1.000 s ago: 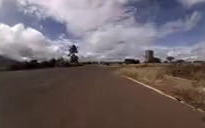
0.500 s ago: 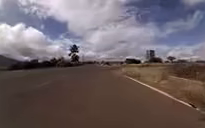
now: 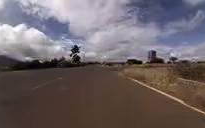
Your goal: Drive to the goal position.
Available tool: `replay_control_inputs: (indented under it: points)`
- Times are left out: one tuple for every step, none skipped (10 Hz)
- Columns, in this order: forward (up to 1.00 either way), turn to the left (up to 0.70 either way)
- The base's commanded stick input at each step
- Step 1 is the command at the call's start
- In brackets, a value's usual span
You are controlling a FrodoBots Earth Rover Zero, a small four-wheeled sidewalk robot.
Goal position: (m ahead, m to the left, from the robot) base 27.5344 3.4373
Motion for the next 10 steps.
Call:
replay_control_inputs:
  points:
    - [0.7, 0.0]
    - [0.7, 0.0]
    - [0.7, 0.0]
    - [0.7, 0.0]
    - [0.7, 0.0]
    - [0.7, 0.0]
    - [0.7, 0.0]
    - [0.7, 0.0]
    - [0.7, 0.0]
    - [0.7, 0.0]
